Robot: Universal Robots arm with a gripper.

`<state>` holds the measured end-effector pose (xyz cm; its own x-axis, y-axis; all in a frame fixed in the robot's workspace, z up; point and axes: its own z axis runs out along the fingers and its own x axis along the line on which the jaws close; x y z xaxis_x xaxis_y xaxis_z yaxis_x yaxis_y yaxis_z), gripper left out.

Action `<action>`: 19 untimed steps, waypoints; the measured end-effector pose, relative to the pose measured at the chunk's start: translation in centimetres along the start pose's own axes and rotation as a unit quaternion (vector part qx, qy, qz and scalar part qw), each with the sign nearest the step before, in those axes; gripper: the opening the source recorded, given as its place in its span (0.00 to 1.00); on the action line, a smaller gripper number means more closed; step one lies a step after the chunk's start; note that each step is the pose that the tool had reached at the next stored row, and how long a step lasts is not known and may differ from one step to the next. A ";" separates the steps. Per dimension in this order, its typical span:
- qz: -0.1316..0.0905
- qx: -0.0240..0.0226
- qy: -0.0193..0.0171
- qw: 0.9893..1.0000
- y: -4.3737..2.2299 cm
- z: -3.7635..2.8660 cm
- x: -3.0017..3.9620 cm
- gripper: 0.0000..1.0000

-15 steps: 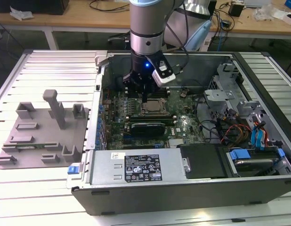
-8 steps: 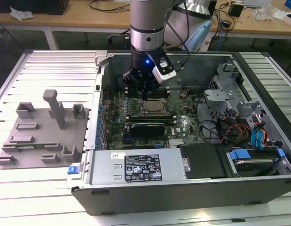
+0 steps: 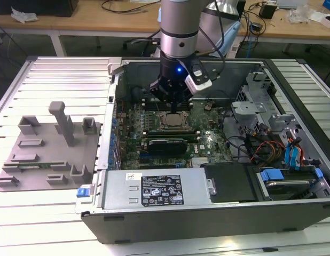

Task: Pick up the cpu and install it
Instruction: 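Close the cpu cover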

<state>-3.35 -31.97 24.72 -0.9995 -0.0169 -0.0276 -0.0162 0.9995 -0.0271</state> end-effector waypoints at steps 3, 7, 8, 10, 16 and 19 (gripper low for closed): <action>0.000 0.000 0.000 1.000 -0.01 0.02 -0.55 0.11; -0.001 0.001 0.000 1.000 0.00 0.02 -0.73 0.11; -0.003 0.000 0.000 1.000 0.00 0.02 -0.74 0.11; -0.005 0.000 0.000 1.000 0.00 0.03 -0.74 0.11; -0.006 0.000 0.000 1.000 0.00 0.02 -0.74 0.11; -0.007 0.000 0.000 1.000 0.00 0.03 -0.74 0.11</action>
<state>-2.61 -31.96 24.72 -0.9991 -0.0309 -0.0276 -0.0301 0.9992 -0.0281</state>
